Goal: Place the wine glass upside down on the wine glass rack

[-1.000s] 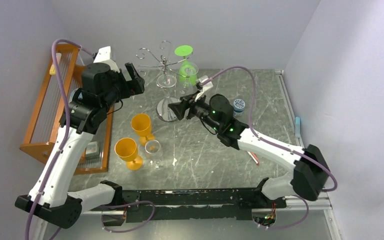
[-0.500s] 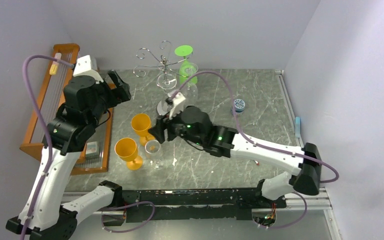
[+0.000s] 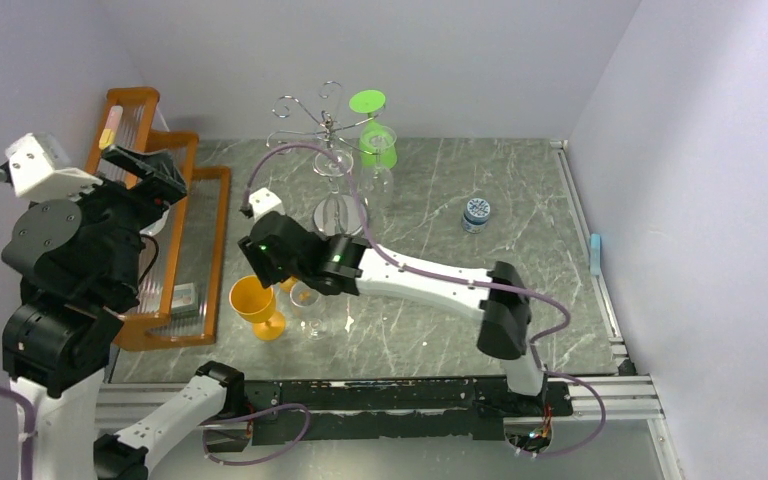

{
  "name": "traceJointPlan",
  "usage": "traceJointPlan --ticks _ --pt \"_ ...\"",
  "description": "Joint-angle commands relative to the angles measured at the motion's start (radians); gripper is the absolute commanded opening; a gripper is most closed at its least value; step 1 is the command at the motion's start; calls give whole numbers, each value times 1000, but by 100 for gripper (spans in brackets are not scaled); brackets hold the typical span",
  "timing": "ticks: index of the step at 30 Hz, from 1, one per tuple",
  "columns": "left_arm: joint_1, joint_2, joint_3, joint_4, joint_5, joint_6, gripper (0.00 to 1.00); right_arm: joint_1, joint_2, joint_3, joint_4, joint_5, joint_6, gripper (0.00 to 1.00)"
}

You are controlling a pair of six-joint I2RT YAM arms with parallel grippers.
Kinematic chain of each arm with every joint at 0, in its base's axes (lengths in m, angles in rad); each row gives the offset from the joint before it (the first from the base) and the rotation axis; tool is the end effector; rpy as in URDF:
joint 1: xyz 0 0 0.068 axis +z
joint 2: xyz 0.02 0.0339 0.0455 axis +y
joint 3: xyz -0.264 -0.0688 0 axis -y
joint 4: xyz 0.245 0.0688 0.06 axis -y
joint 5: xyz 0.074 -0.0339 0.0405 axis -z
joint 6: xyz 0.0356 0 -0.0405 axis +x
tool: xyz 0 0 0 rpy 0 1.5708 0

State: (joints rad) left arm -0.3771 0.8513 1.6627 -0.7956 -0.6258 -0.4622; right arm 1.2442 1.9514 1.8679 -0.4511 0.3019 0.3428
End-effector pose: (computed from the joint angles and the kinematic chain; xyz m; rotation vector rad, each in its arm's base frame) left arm 0.0765 -0.0079 0.5327 -0.5499 1.4605 -0.1757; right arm 0.1576 0.4324 0.3429 -0.7639 2.0040 0.6402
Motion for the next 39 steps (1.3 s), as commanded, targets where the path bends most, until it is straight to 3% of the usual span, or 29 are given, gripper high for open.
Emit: traceJointPlan --ticks 1,9,16,24,39 --pt "7 -10 -5 14 -62 -14 92 0 113 130 -143 49 -39 54" --pt "7 5 -54 18 -15 -50 92 0 274 305 -202 91 -44 49" --pt "7 -2 -69 37 -43 -25 92 0 269 267 -138 73 -55 47" --pt "7 -1 -77 62 -60 -13 92 1 126 112 53 0 -88 46" --pt "7 12 -93 71 -44 -22 92 -18 219 168 -3 117 -110 53"
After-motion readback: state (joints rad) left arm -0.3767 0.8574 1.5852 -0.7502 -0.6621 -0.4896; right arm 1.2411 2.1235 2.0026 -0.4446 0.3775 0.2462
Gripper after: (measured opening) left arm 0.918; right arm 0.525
